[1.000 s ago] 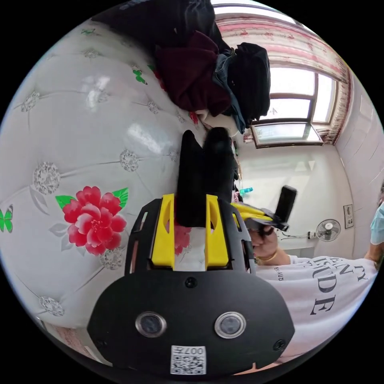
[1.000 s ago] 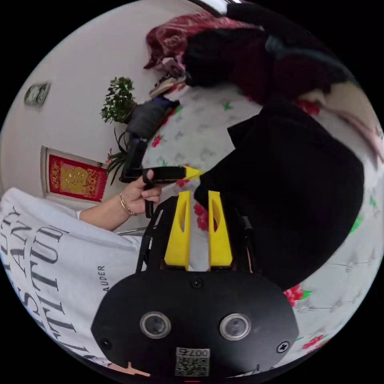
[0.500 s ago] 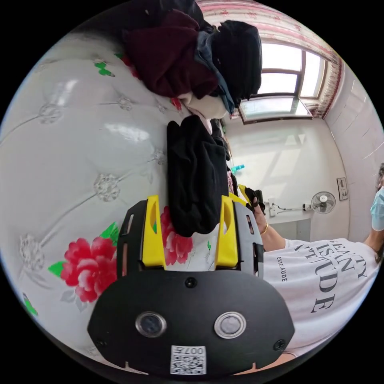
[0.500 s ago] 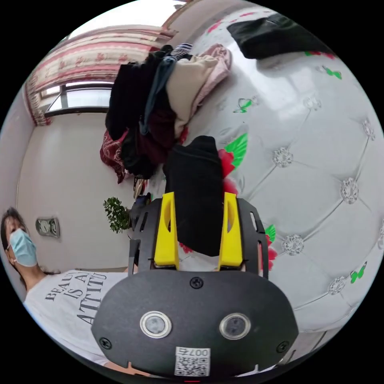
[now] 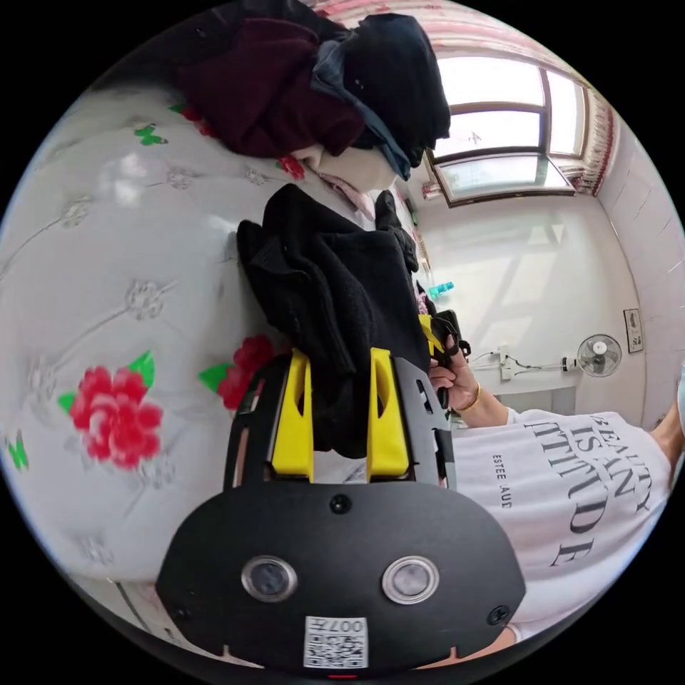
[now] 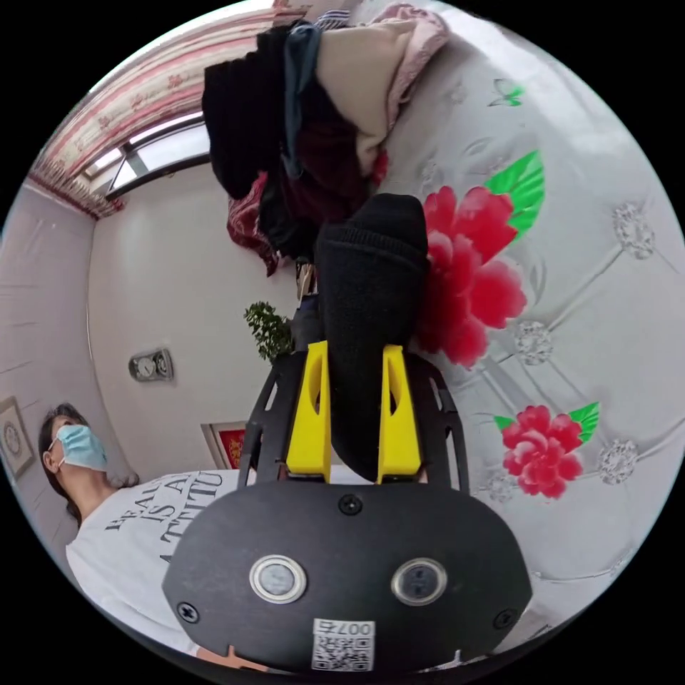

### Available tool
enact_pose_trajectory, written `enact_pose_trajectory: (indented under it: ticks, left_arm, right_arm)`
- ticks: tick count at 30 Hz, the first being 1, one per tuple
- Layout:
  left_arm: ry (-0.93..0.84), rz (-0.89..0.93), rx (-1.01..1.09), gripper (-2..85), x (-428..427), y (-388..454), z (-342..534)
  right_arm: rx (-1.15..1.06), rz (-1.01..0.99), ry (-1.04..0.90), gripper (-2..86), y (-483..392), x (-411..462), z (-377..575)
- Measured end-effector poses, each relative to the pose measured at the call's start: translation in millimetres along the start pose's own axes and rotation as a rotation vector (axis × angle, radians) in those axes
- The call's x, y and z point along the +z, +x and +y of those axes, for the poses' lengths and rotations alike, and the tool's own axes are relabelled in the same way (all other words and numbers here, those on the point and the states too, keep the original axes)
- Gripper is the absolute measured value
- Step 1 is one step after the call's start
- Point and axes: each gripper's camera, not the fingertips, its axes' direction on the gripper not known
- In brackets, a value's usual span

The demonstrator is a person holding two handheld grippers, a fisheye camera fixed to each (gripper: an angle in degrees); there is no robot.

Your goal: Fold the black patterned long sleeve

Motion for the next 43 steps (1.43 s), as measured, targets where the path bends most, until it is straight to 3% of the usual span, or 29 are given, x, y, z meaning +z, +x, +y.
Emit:
enact_pose_trajectory:
  ticks: [9, 14, 19, 21, 25, 28, 31, 37, 40, 43]
  left_arm:
    - [0.258, -0.087, -0.062, 11.7, -124, 2, 60]
    - [0.381, -0.129, -0.017, 11.9, -243, -29, 42]
    - [0.478, -0.303, 0.009, 12.1, -389, -60, 16]
    - [0.496, -0.455, -0.036, 12.5, -439, -85, 5]
    - [0.521, -0.688, -0.25, 12.5, -455, -151, 24]
    - [0.557, -0.741, -0.308, 10.3, -394, -202, 83]
    - [0.538, -0.752, -0.275, 8.7, -321, -217, 118]
    - [0.229, -0.766, -0.042, 5.3, -92, -206, 117]
    - [-0.041, -0.729, 0.216, 1.0, 60, -184, 83]
    - [-0.243, -0.722, 0.444, -0.4, 158, -161, 68]
  right_arm:
    - [-0.146, -0.085, -0.2, 7.8, -70, 113, -4]
    - [-0.243, -0.146, -0.227, 7.7, -160, 253, -35]
    - [-0.325, -0.212, -0.271, 8.0, -257, 425, -63]
    - [-0.324, -0.207, -0.271, 8.1, -281, 494, -71]
    - [-0.311, -0.073, -0.367, 7.8, -271, 613, -76]
    - [-0.354, 0.129, -0.407, 7.2, -227, 617, -54]
    - [-0.41, 0.338, -0.452, 6.8, -175, 567, -24]
    - [-0.409, 0.981, -0.43, 6.3, -110, 396, 66]
    - [-0.337, 1.236, -0.411, 6.1, -99, 333, 110]
    - [-0.233, 1.491, -0.437, 6.0, -79, 303, 142]
